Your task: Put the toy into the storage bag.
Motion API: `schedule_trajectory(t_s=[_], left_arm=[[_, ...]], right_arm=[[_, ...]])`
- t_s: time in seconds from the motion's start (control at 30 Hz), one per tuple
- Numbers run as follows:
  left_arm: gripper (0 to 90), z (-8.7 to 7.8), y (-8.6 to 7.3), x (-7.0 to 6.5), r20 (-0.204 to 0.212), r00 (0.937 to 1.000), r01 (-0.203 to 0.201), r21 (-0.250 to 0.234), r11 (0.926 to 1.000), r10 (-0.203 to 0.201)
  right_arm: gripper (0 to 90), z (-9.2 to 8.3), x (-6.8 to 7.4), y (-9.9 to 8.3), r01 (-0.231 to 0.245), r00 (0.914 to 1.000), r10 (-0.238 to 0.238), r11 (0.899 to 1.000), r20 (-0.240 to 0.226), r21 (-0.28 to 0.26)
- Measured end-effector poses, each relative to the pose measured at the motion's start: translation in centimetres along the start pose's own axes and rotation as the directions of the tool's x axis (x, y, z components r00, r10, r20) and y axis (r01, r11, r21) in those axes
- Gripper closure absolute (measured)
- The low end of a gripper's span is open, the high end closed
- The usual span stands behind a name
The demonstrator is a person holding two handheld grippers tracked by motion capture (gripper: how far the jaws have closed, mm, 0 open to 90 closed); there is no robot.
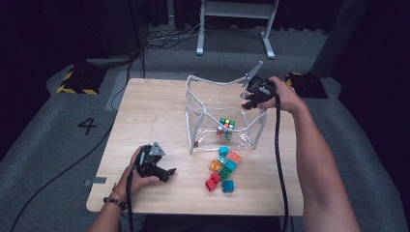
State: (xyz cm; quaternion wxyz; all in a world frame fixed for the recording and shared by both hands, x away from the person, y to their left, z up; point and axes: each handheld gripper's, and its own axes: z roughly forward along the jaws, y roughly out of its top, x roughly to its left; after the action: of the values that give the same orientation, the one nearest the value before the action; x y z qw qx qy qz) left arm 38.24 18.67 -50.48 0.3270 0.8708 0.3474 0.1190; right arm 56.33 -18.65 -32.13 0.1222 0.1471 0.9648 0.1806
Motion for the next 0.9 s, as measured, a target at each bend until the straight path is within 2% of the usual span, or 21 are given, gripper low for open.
schedule_trajectory(t_s=[0.07, 0.13, 0.17, 0.23, 0.27, 0.3, 0.57, 0.7, 0.8, 0.83, 0.9], left_arm=[[0.3, 0.0, 0.0, 0.0, -0.001, 1.0, 0.003, -0.003, 1.0, -0.003], [0.4, 0.0, 0.0, 0.0, 0.0, 1.0, 0.0, 0.0, 1.0, 0.0], [0.4, 0.0, 0.0, 0.0, -0.001, 1.0, 0.0, 0.0, 1.0, 0.0], [0.4, 0.0, 0.0, 0.0, -0.001, 1.0, 0.0, 0.0, 1.0, 0.0], [0.4, 0.0, 0.0, 0.0, -0.001, 1.0, 0.0, 0.0, 1.0, 0.0], [0.4, 0.0, 0.0, 0.0, -0.002, 1.0, 0.0, 0.0, 1.0, 0.0], [0.4, 0.0, 0.0, 0.0, -0.001, 1.0, 0.0, 0.0, 1.0, 0.0], [0.4, 0.0, 0.0, 0.0, -0.001, 1.0, 0.0, 0.0, 1.0, 0.0], [0.4, 0.0, 0.0, 0.0, 0.0, 1.0, 0.0, 0.0, 1.0, 0.0], [0.4, 0.0, 0.0, 0.0, 0.0, 1.0, 0.0, 0.0, 1.0, 0.0], [0.4, 0.0, 0.0, 0.0, -0.001, 1.0, 0.002, -0.001, 1.0, -0.002]], right_arm=[[66.3, 0.1, -0.3, -0.2, 0.011, 0.9999, -0.012, 1.0, 0.009, 0.02], [66.2, 0.1, -0.2, -0.3, 0.001, 1.0, -0.001, 0.999, 0.004, 0.052], [66.2, 0.1, -0.2, -0.3, 0.017, 0.9998, -0.018, 0.998, 0.011, 0.057], [66.1, 0.1, 0.0, -0.3, 0.007, 0.9999, -0.008, 0.996, 0.008, 0.084], [66.0, 0.0, 0.2, -0.3, -0.031, 0.9995, 0.03, 0.993, 0.009, 0.118], [65.6, 0.1, -0.1, -0.3, 0.014, 0.9998, -0.016, 0.994, 0.015, 0.11], [65.5, -0.3, 0.1, -0.4, 0.022, 0.9994, -0.025, 0.992, 0.023, 0.125], [62.4, -0.6, 0.3, -0.5, 0.014, 0.9995, -0.017, 0.996, 0.027, 0.09], [56.4, -1.3, 0.5, -0.7, 0.009, 0.9994, -0.009, 1.0, 0.033, 0.003], [55.5, -1.6, 0.6, -0.8, 0.006, 0.9996, -0.006, 1.0, 0.027, -0.031], [51.8, -2.1, 1.0, -1.2, 0.005, 0.999, -0.001, 0.997, 0.045, -0.082]])
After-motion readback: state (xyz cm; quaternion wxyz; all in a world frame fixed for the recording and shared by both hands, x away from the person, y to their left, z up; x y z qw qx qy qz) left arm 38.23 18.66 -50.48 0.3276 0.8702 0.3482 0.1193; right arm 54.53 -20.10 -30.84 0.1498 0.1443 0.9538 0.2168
